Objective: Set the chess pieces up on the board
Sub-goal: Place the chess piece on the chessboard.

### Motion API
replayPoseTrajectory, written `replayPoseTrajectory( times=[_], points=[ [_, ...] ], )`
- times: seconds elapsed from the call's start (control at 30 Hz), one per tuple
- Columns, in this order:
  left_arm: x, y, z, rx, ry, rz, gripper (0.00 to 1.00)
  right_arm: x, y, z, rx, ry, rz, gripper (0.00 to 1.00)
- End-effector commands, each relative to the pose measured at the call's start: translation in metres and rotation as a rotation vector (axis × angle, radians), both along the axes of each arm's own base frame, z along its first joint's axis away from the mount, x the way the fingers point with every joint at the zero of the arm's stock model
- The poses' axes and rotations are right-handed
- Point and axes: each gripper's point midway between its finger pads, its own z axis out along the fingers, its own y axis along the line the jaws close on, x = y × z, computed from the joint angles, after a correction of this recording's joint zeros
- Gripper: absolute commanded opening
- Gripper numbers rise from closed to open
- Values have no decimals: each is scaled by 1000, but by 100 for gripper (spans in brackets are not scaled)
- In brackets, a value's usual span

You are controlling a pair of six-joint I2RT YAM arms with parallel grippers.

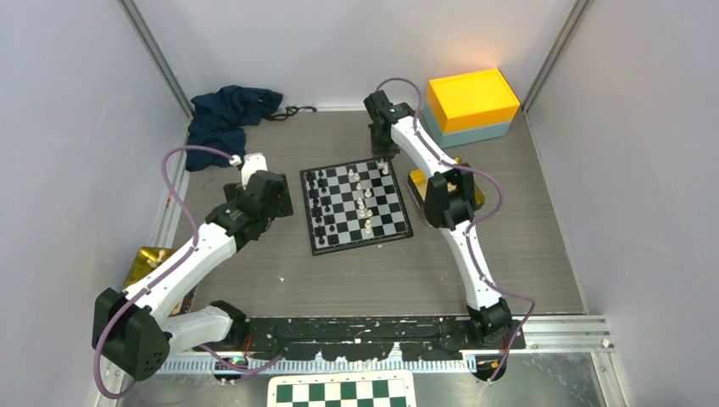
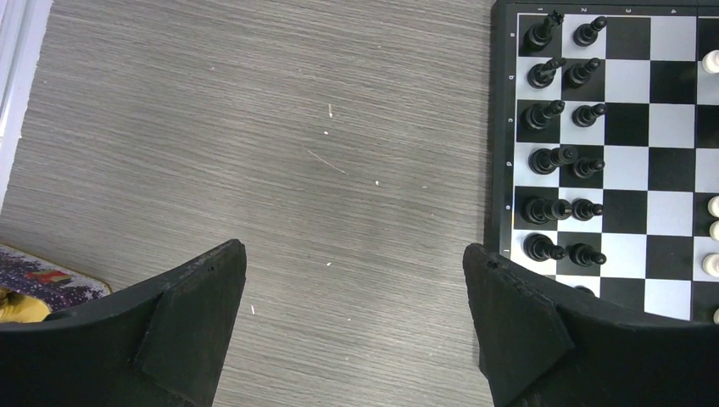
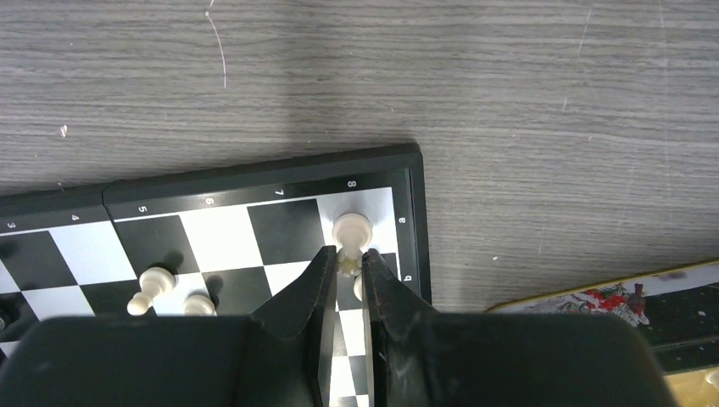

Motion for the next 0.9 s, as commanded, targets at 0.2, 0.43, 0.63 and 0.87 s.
replayPoseTrajectory(
  times=[0.2,0.43,0.63,0.87],
  points=[
    [15,-5,23,-27,-75,1,100,10,3,12,36,-34,-11,17],
    [15,-5,22,-24,-73,1,100,12,3,13,40,-40,-13,29],
    [16,-5,23,-26,-74,0,100,13,3,15,42,-46,-12,35],
    [17,-5,27,-25,-82,-3,100,18,4,29,53,-81,-11,36]
  ],
)
